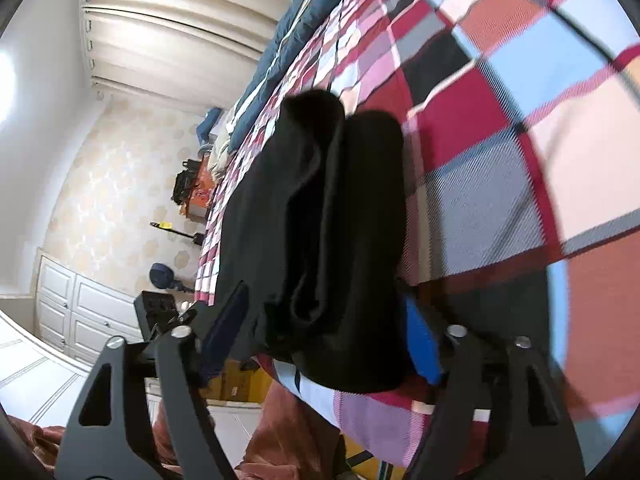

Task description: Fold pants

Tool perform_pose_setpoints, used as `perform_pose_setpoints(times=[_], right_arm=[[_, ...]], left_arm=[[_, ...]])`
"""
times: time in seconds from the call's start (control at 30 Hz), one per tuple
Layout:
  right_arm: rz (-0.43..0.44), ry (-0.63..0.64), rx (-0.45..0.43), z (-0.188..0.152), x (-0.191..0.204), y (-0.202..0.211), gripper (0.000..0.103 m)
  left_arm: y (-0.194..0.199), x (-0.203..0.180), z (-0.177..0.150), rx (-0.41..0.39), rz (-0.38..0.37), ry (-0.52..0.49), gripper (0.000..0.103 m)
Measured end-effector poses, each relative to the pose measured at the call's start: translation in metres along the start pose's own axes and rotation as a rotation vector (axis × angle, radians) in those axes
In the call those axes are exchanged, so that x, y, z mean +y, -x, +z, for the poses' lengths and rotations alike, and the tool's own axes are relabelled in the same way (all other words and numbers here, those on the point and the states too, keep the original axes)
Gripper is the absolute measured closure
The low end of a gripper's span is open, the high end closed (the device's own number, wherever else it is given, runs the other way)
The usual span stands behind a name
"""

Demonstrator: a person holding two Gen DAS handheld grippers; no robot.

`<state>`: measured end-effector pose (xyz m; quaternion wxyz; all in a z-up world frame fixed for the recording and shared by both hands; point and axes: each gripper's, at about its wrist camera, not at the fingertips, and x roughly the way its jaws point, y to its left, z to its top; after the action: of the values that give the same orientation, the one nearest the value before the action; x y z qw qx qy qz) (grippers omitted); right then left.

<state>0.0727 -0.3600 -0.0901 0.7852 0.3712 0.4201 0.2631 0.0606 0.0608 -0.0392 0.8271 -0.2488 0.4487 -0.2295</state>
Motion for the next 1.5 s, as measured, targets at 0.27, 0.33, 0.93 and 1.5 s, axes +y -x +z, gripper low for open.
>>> perform_pose_setpoints(times=[0.27, 0.33, 0.93, 1.5], right_arm=[[-0.007, -0.020, 0.004, 0.041, -0.009, -0.009, 0.017], [-0.002, -0.017, 0.029, 0.050, -0.011, -0.022, 0.017], [-0.027, 0.027, 0.102, 0.080, -0.007, -0.073, 0.061], [0.015, 0.069, 0.057, 0.098, 0.009, -0.084, 0.069]], left_arm=[[-0.007, 0.026, 0.043, -0.031, -0.080, 0.067, 0.017], [-0.022, 0.029, 0.057, -0.006, -0.114, 0.085, 0.017], [-0.087, 0.026, 0.093, 0.105, -0.027, -0.032, 0.060], [-0.081, 0.005, 0.122, 0.023, 0.098, -0.148, 0.077]])
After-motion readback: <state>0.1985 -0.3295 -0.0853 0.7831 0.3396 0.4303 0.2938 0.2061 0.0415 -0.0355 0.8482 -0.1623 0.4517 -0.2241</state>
